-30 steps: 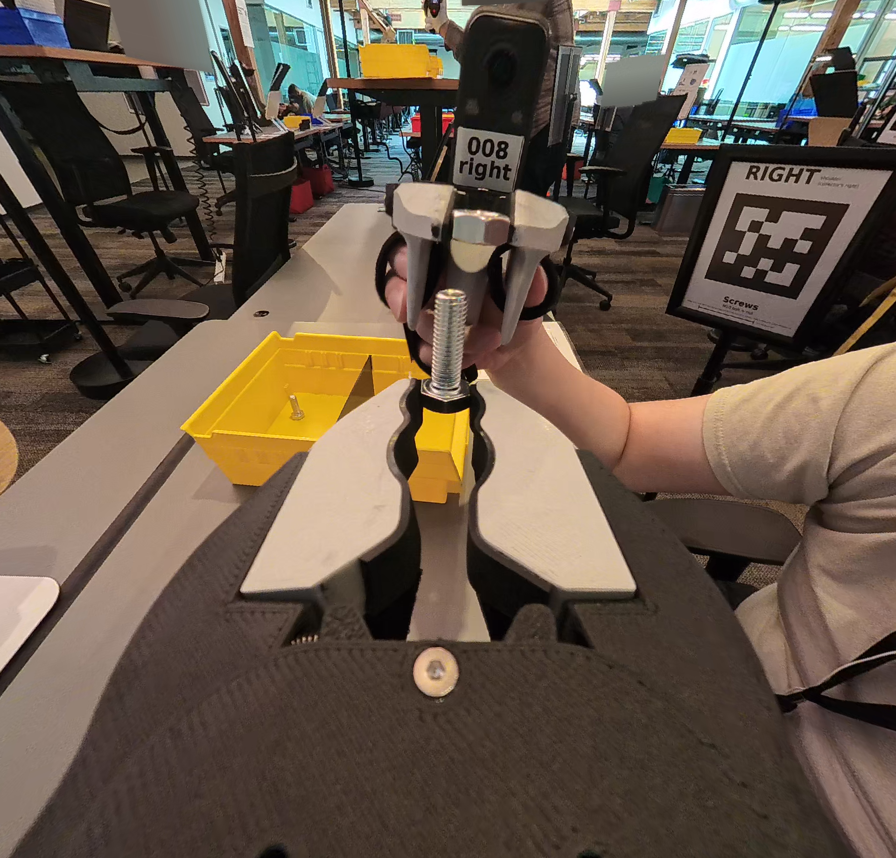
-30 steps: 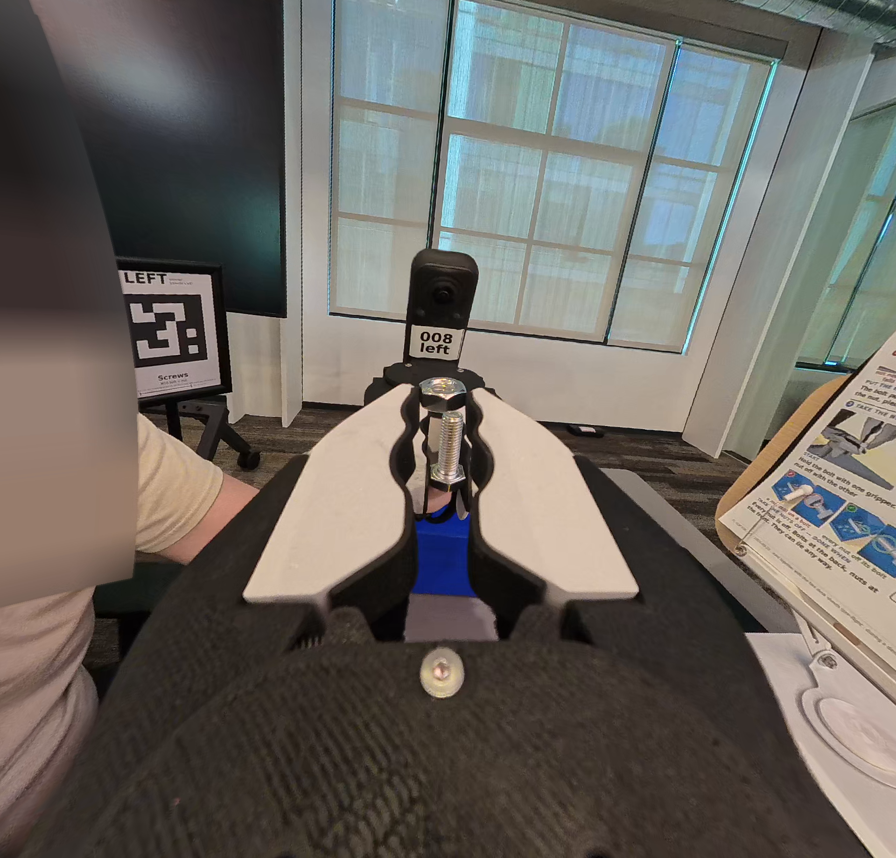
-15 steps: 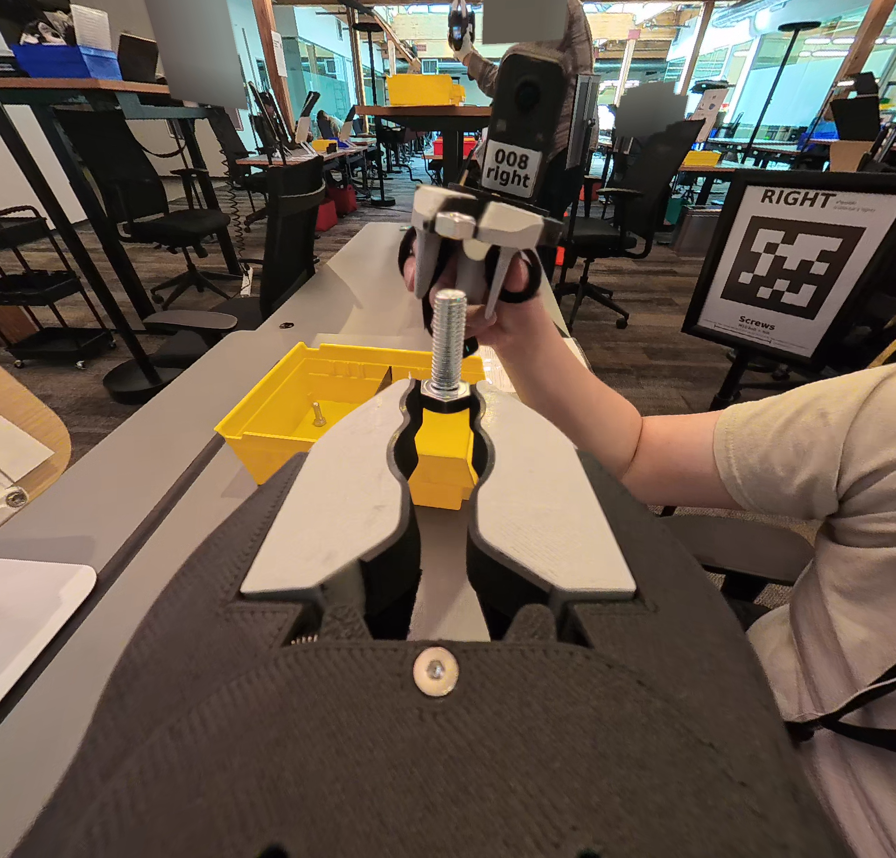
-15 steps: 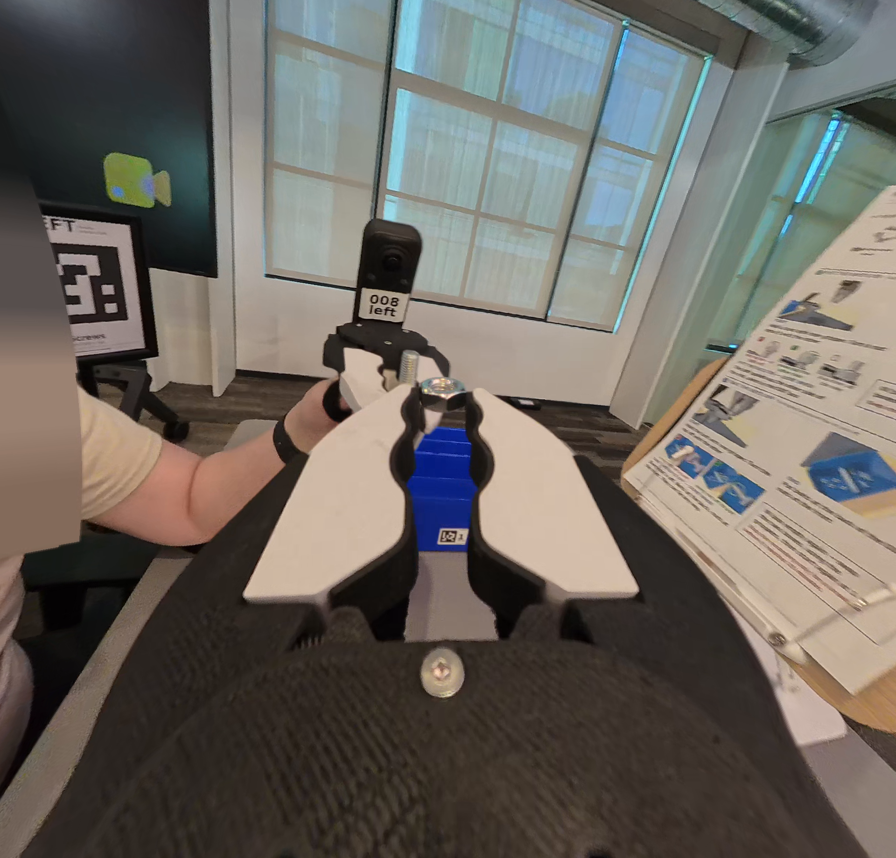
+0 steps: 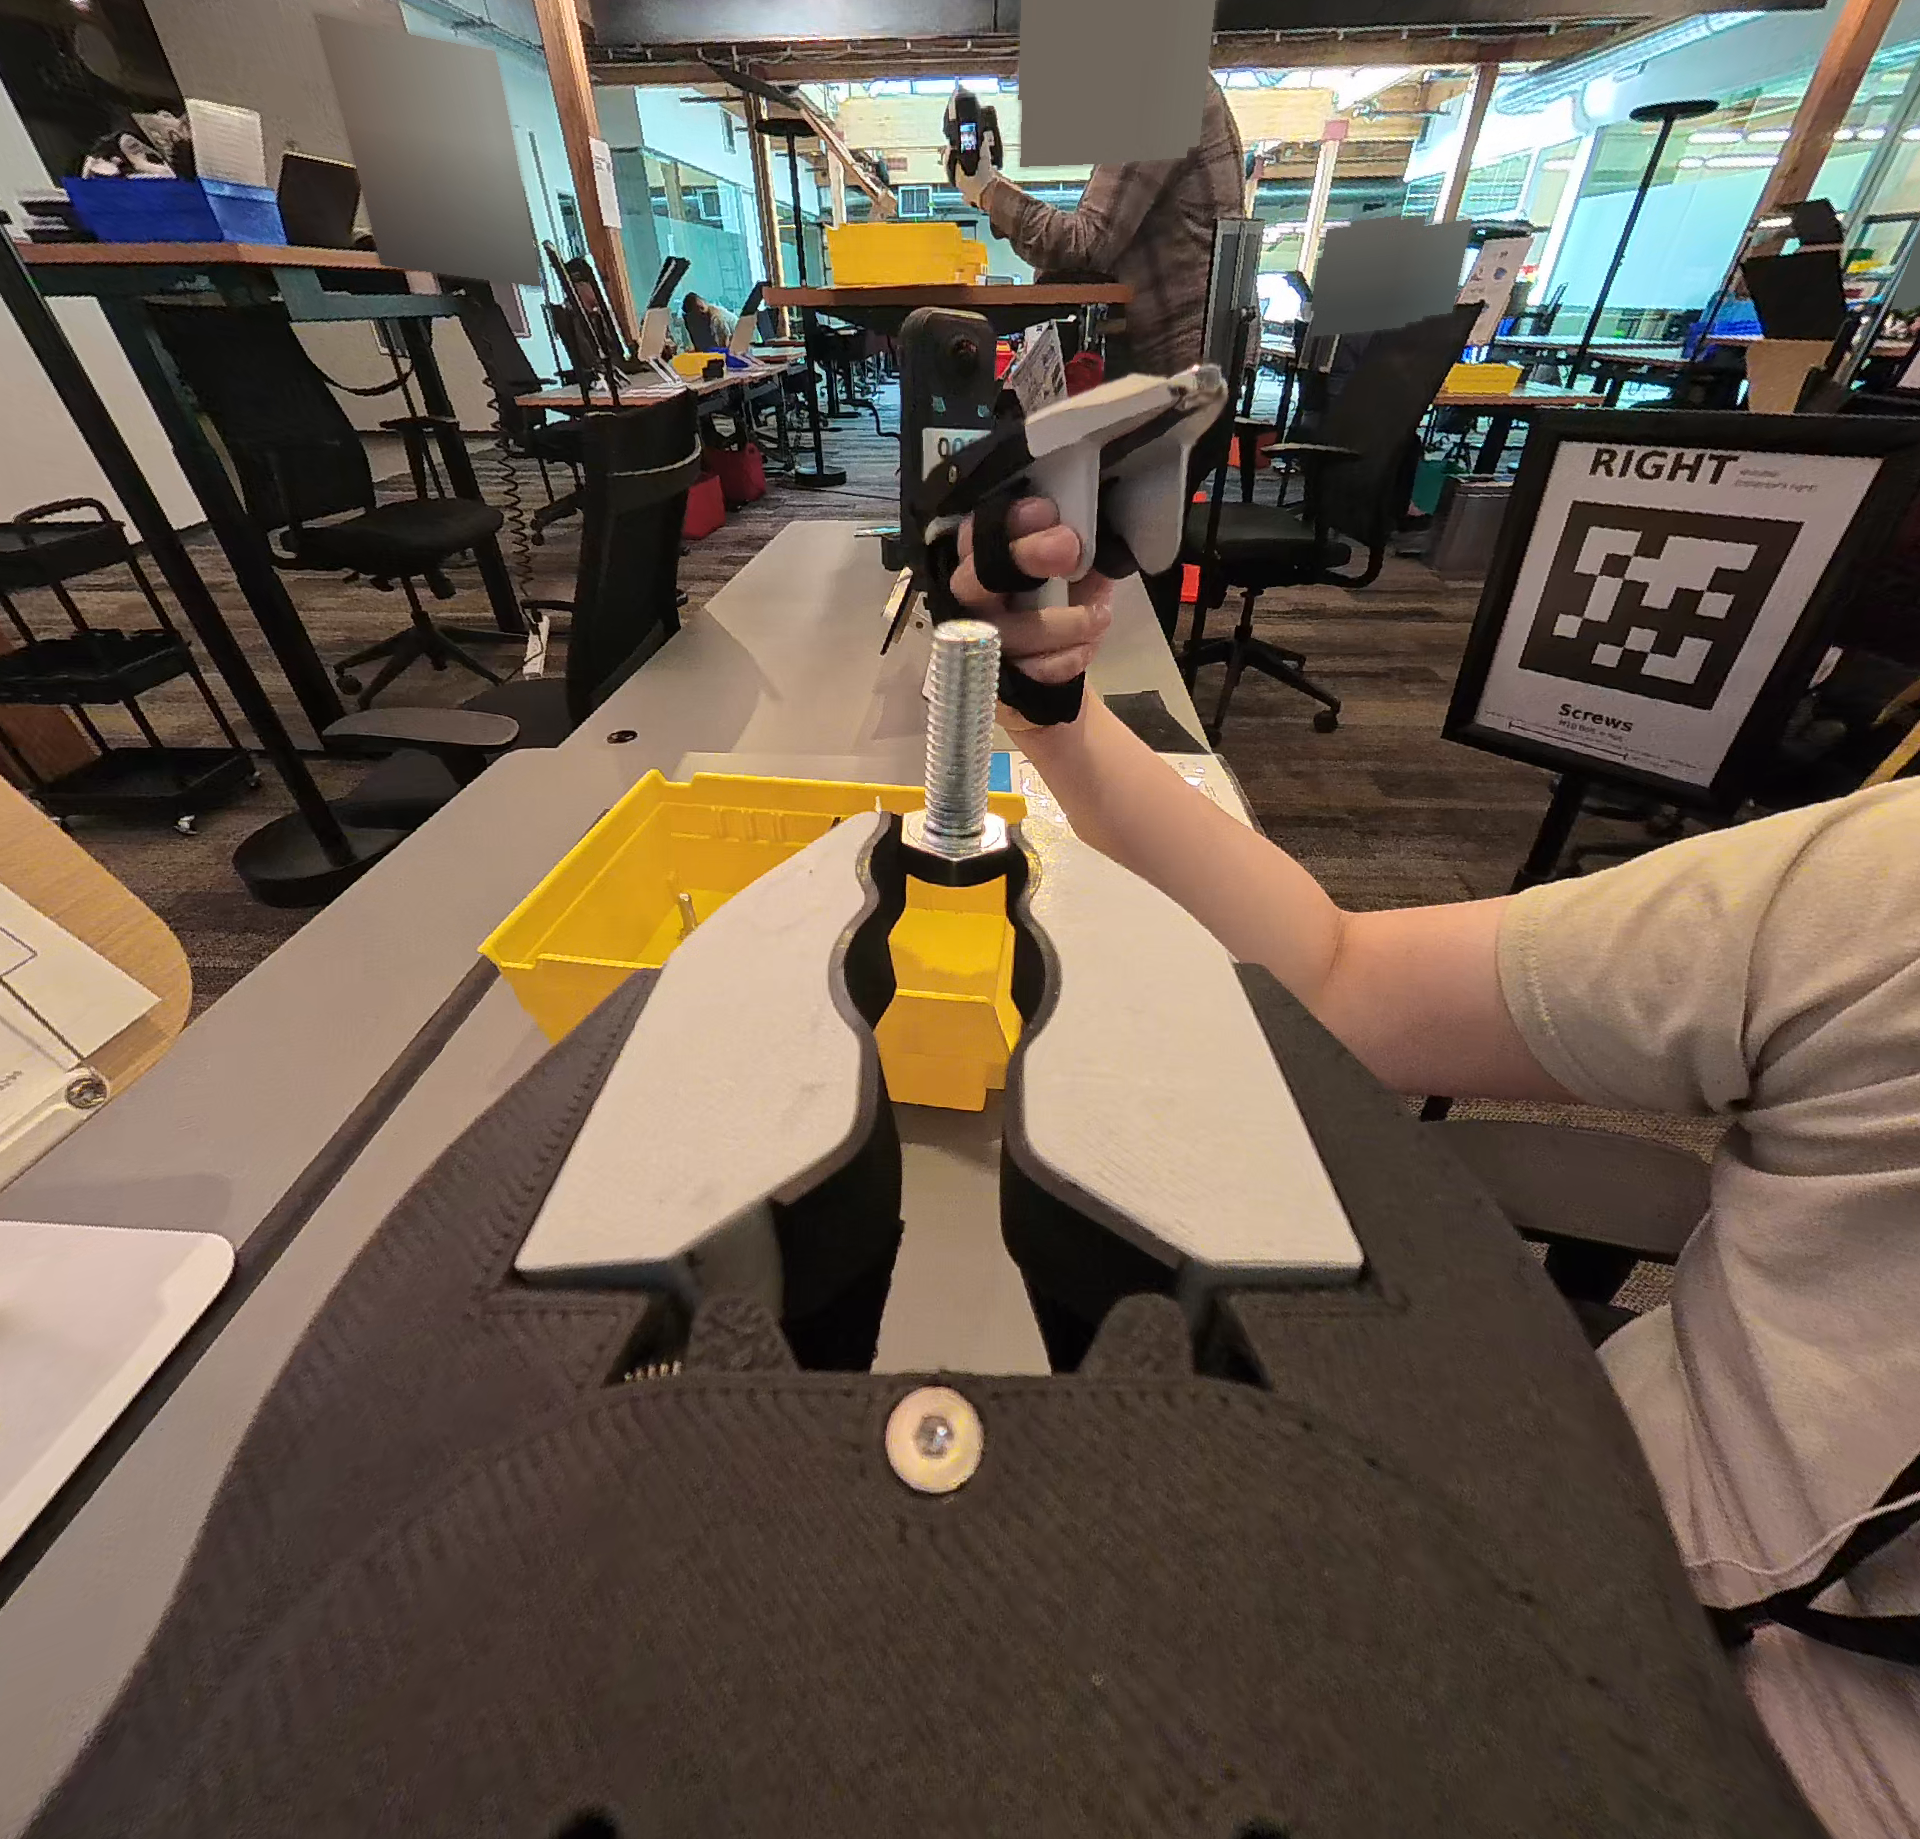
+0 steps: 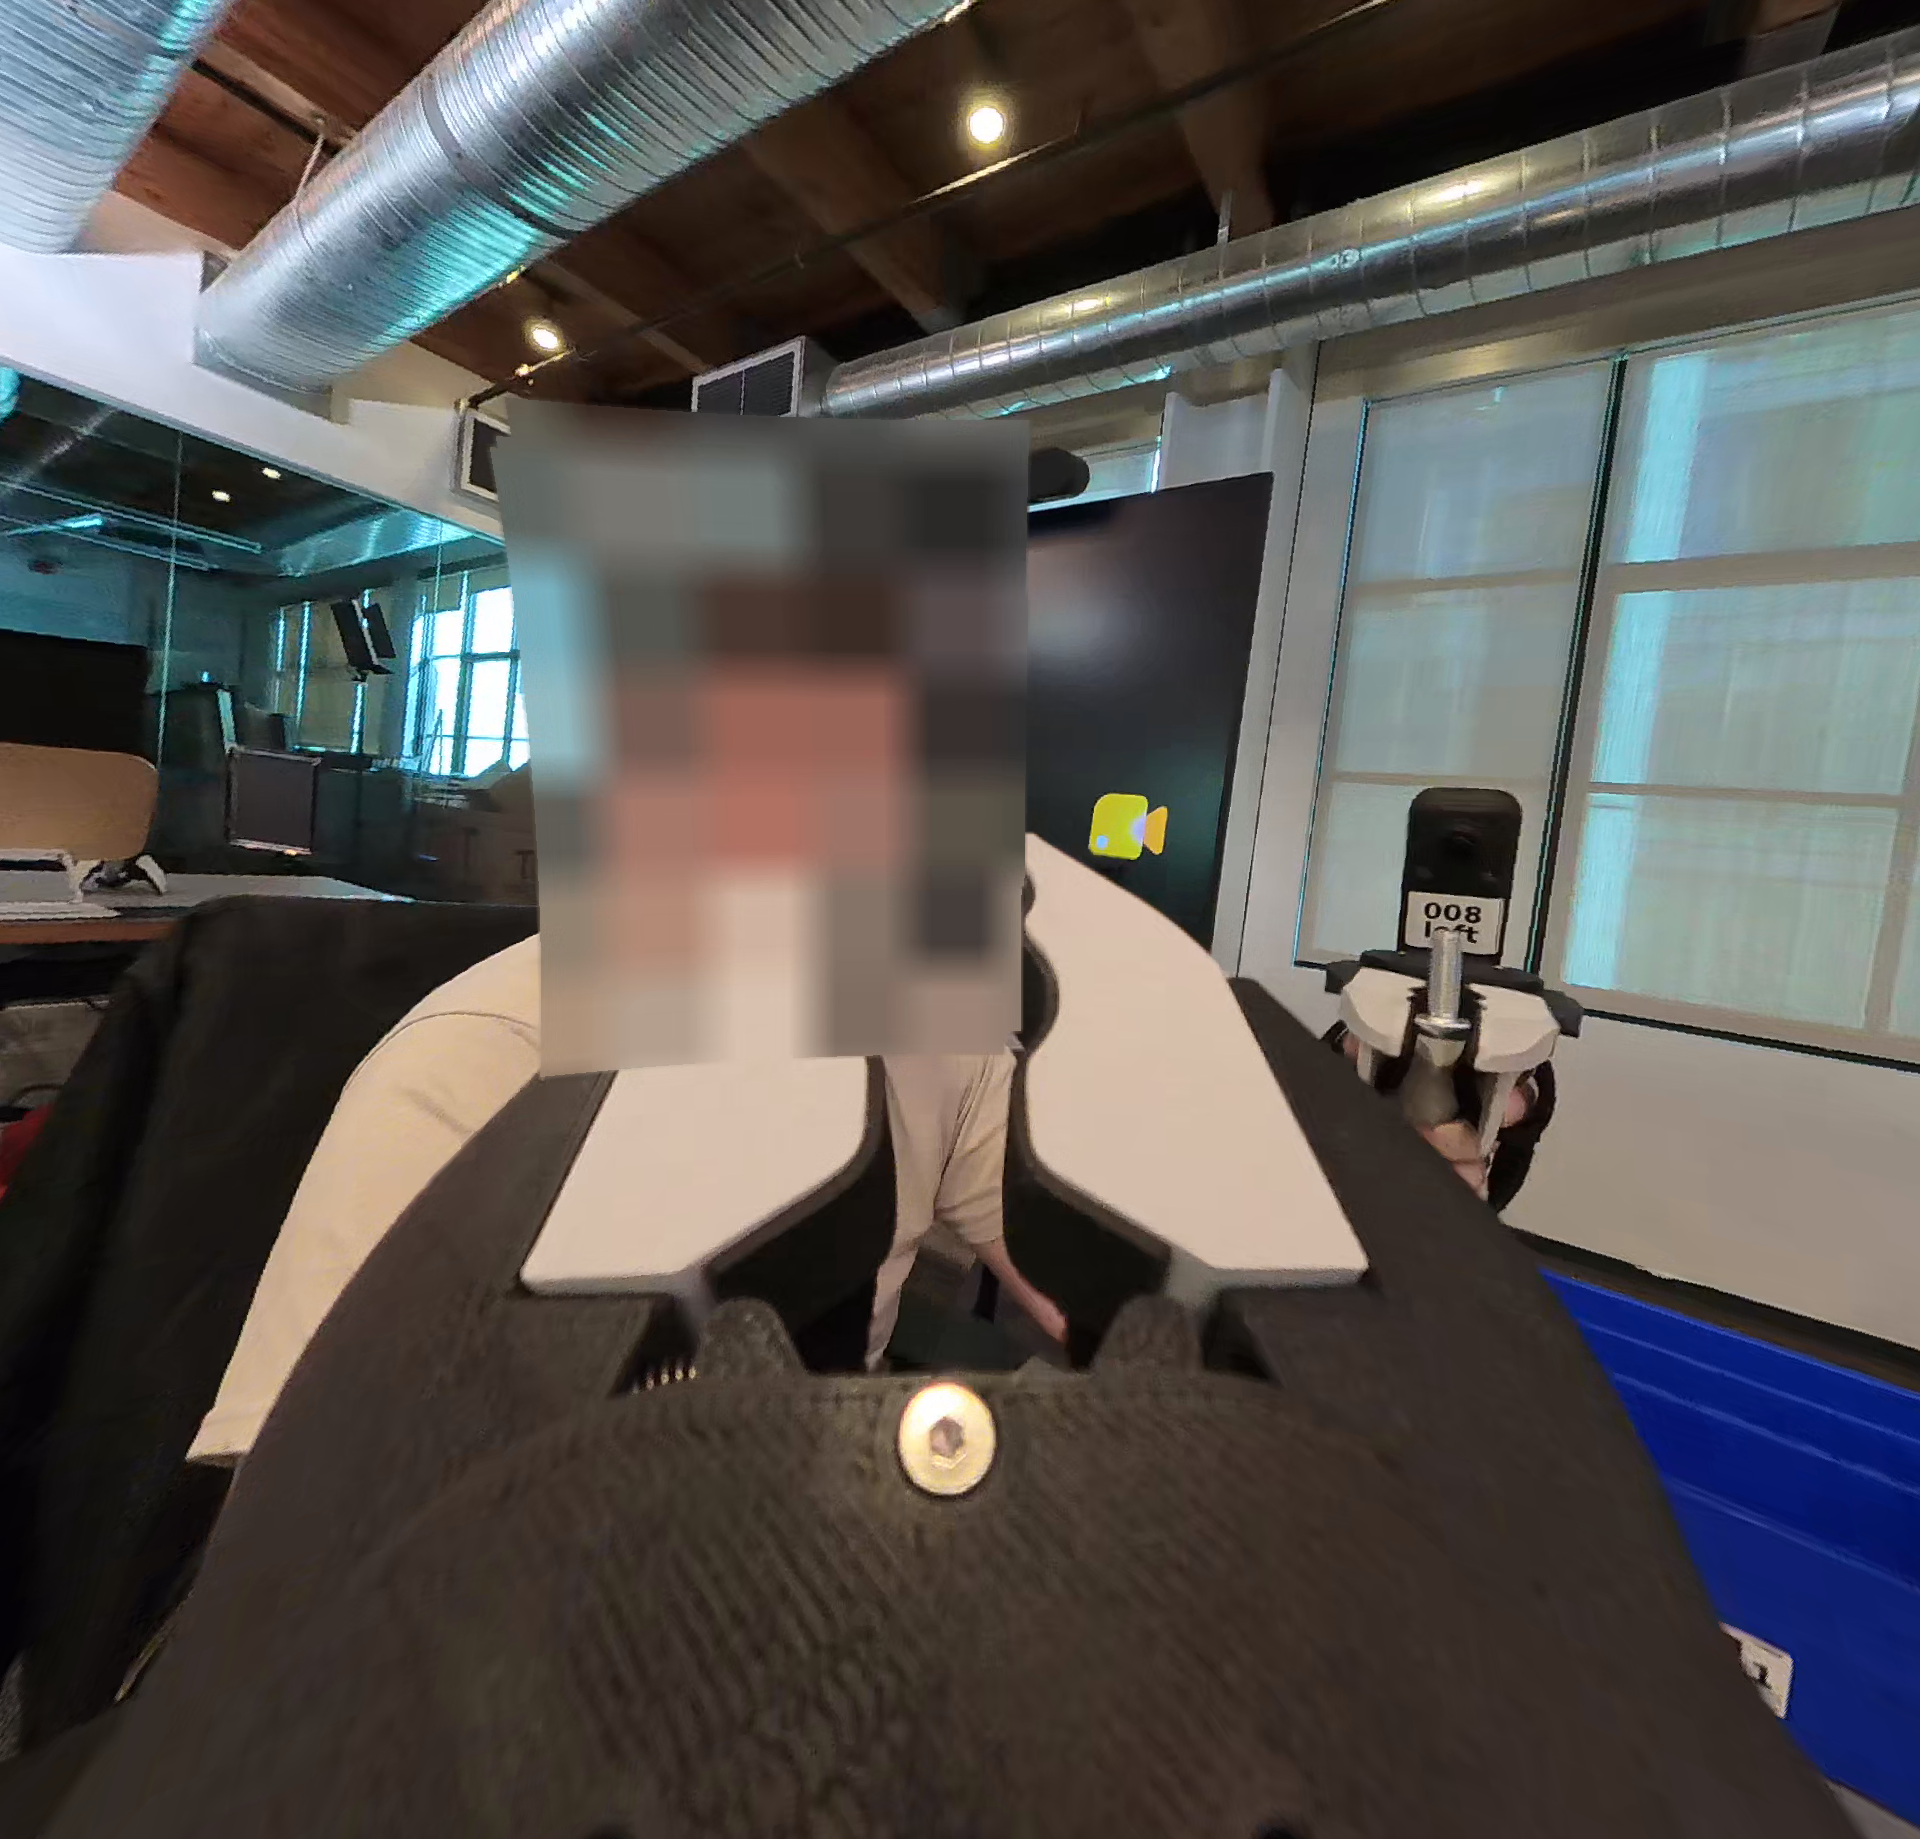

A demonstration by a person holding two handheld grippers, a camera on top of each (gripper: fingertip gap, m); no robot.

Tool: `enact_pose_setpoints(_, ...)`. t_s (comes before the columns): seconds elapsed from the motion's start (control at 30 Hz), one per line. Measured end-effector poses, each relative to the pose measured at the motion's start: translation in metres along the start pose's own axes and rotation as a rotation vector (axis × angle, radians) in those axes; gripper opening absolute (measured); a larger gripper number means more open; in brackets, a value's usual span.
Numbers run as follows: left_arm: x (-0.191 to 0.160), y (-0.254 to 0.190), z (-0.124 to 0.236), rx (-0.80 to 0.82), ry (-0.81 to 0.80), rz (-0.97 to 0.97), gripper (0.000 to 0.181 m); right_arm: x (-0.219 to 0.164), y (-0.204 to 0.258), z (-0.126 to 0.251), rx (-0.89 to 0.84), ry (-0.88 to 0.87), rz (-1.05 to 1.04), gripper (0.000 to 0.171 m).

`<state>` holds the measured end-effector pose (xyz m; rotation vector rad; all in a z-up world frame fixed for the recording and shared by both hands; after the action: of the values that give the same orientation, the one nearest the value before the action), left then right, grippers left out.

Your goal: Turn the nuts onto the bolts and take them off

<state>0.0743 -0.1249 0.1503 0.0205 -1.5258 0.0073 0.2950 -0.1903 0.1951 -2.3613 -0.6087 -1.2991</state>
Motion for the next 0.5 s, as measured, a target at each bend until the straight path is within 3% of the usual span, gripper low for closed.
enact_pose_setpoints(0.03,0.0,-0.001,0.0,-0.003,-0.001,0.001,0.018,-0.003,0.002,-0.001,0.01,0.021,0.001,0.019)
enact_pose_setpoints(0.27,0.001,-0.004,0.001,-0.007,0.005,-0.008,0.018,-0.032,-0.005,0.007,-0.149,0.245,0.062,0.018)
enact_pose_setpoints(0.5,-0.001,-0.002,0.0,-0.004,0.012,-0.007,0.018,-0.034,-0.011,0.026,-0.24,0.271,0.07,0.018)
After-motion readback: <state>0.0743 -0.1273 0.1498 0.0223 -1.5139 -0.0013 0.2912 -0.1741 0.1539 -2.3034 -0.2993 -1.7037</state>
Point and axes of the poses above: each gripper's, where its closed fingertips meet, z back along the fingers, x out of its top, y = z × x across the jaws, the point moved 2 cm from there along z, back along the fingers
